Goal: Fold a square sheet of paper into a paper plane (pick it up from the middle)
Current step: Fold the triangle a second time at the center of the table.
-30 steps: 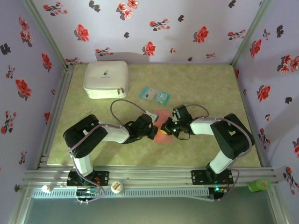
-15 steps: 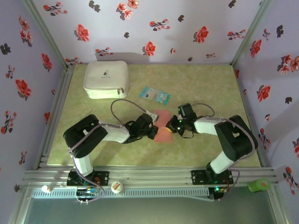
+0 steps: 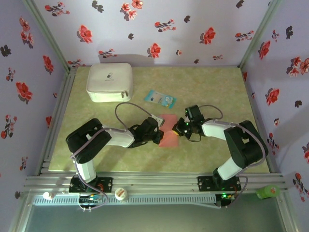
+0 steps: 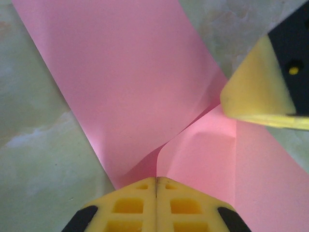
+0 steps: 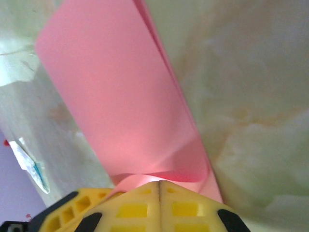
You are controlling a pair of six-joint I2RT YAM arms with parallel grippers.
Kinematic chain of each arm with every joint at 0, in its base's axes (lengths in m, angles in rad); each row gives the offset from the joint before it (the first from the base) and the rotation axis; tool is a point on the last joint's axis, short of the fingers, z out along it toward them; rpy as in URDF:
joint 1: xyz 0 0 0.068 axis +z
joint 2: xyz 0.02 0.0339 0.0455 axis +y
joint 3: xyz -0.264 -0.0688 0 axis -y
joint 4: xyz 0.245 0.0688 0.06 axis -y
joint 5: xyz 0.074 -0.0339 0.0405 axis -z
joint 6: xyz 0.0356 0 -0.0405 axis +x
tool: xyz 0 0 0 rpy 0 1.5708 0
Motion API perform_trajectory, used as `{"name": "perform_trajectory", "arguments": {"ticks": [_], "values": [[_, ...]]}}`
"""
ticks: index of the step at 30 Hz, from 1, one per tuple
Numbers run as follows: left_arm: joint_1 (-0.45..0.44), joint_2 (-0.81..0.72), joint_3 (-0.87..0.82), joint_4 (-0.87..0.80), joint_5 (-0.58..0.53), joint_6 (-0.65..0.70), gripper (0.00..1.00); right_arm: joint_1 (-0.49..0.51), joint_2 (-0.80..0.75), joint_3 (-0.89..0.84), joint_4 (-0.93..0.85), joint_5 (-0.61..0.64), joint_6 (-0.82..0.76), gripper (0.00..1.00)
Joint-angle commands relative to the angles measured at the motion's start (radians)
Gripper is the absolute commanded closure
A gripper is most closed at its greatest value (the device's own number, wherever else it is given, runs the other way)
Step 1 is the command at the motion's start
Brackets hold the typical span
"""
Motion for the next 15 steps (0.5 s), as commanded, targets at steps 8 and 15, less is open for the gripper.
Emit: {"name": "perform_trajectory", "arguments": {"ticks": [8, 15], "values": [[0.006, 0.03, 0.005, -0.07, 0.013, 0.015, 0.94, -0.042, 0.049, -0.018, -0.042, 0.086, -0.026, 1.0], [0.006, 0.027, 0.005, -0.072, 0.013, 0.016, 0.94, -0.047, 0.044, -0.088, 0.054, 0.092, 0.028, 1.0]]}}
